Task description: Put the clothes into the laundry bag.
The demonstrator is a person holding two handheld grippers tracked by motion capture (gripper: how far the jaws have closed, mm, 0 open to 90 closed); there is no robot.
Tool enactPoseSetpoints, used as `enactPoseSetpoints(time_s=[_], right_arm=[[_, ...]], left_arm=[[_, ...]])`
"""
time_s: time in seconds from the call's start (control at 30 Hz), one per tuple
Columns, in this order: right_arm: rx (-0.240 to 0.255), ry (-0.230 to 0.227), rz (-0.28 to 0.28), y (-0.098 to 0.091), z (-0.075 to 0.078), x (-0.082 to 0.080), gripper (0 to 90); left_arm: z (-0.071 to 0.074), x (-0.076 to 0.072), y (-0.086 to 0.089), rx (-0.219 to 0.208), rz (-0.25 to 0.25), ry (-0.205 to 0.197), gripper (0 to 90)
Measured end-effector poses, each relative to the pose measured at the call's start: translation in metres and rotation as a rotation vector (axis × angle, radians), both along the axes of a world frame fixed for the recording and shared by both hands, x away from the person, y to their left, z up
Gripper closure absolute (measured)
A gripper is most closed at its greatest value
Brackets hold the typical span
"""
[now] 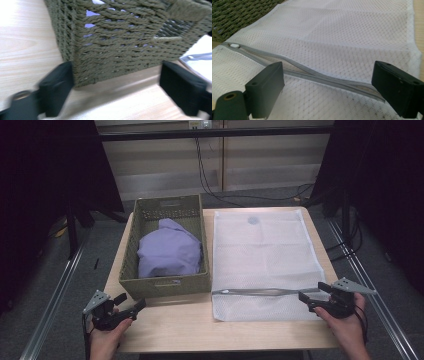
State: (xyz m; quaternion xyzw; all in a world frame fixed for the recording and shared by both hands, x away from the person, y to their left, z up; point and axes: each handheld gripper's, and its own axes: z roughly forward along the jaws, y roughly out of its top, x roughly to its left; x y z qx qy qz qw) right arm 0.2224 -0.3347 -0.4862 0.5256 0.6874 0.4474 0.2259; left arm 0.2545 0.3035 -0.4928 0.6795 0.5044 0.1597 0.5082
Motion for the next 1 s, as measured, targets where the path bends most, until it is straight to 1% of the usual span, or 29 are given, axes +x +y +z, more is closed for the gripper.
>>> enactPoseSetpoints(time_s=[0.03,0.07,0.1,0.13,0.17,0.2,0.23,0.27,0.3,0.33,0.37,0.4,0.43,0.47,0.5,0.57,0.6,0.63,0.67,0.7,0.77,0.87,0.93,1.0], right_arm=[[0.0,0.0,0.0,0.0,0.0,0.0,12.5],[0.005,-0.004,0.018,0.002,-0.001,0.0,17.5],[0.003,-0.002,0.024,0.004,-0.001,0.0,19.9],[0.003,-0.002,0.024,0.004,-0.001,0.0,19.9],[0.007,-0.012,0.037,0.007,0.0,-0.001,29.5],[0.007,-0.012,0.037,0.007,0.0,-0.001,29.5],[0.009,-0.015,0.041,0.009,0.001,-0.001,35.7],[-0.004,-0.008,0.042,0.014,0.002,0.001,49.1],[-0.004,-0.008,0.042,0.014,0.002,0.001,49.1],[-0.004,-0.002,0.04,0.019,0.001,0.002,63.7],[-0.009,0.005,0.05,0.022,0.0,0.003,70.9],[-0.01,0.011,0.062,0.026,-0.001,0.004,77.0],[-0.01,0.011,0.062,0.026,-0.001,0.004,77.0],[-0.027,0.027,0.093,0.034,-0.003,0.006,83.0],[-0.027,0.027,0.093,0.034,-0.003,0.006,83.0],[-0.06,0.044,0.124,0.045,-0.005,0.008,86.2],[-0.057,0.057,0.147,0.055,-0.006,0.009,87.1],[-0.055,0.062,0.154,0.06,-0.007,0.009,87.7],[-0.055,0.062,0.154,0.06,-0.007,0.009,87.7],[-0.057,0.066,0.169,0.064,-0.008,0.01,88.1],[-0.046,0.082,0.196,0.071,-0.01,0.011,88.6],[-0.07,0.12,0.241,0.081,-0.015,0.012,88.8],[-0.07,0.136,0.25,0.084,-0.017,0.014,88.8],[-0.078,0.159,0.252,0.086,-0.02,0.015,90.0]], left_arm=[[0.0,-0.001,-0.001,0.009,0.01,-0.001,28.3],[0.001,-0.002,-0.003,0.025,0.005,0.001,38.1],[0.001,-0.002,-0.003,0.025,0.005,0.001,49.5],[0.001,-0.003,-0.005,0.032,0.004,0.005,49.5],[0.001,-0.004,-0.008,0.035,-0.006,0.013,69.5],[0.002,-0.004,-0.01,0.034,-0.018,0.016,69.5],[0.004,-0.005,-0.013,0.03,-0.03,0.019,77.4],[0.005,-0.006,-0.016,0.032,-0.044,0.02,85.5],[0.006,-0.008,-0.02,0.039,-0.055,0.021,85.5],[0.008,-0.009,-0.025,0.049,-0.062,0.021,89.3],[0.011,-0.011,-0.036,0.056,-0.084,0.024,90.0],[0.013,-0.012,-0.042,0.047,-0.096,0.022,90.0],[0.013,-0.012,-0.042,0.047,-0.096,0.022,90.0],[0.014,-0.012,-0.049,0.032,-0.109,0.017,90.0],[0.015,-0.013,-0.055,0.029,-0.13,0.012,90.0],[0.015,-0.012,-0.073,0.031,-0.168,-0.007,90.0],[0.015,-0.011,-0.084,0.044,-0.194,-0.01,90.0],[0.014,-0.009,-0.094,0.067,-0.233,-0.006,90.0],[0.014,-0.008,-0.103,0.07,-0.256,-0.002,90.0],[0.013,-0.007,-0.112,0.061,-0.275,0.002,90.0],[0.012,-0.007,-0.131,0.046,-0.307,0.008,90.0],[0.011,-0.007,-0.158,0.056,-0.369,0.006,90.0],[0.01,-0.008,-0.174,0.061,-0.396,0.005,90.0],[0.008,-0.008,-0.188,0.057,-0.419,0.005,90.0]])
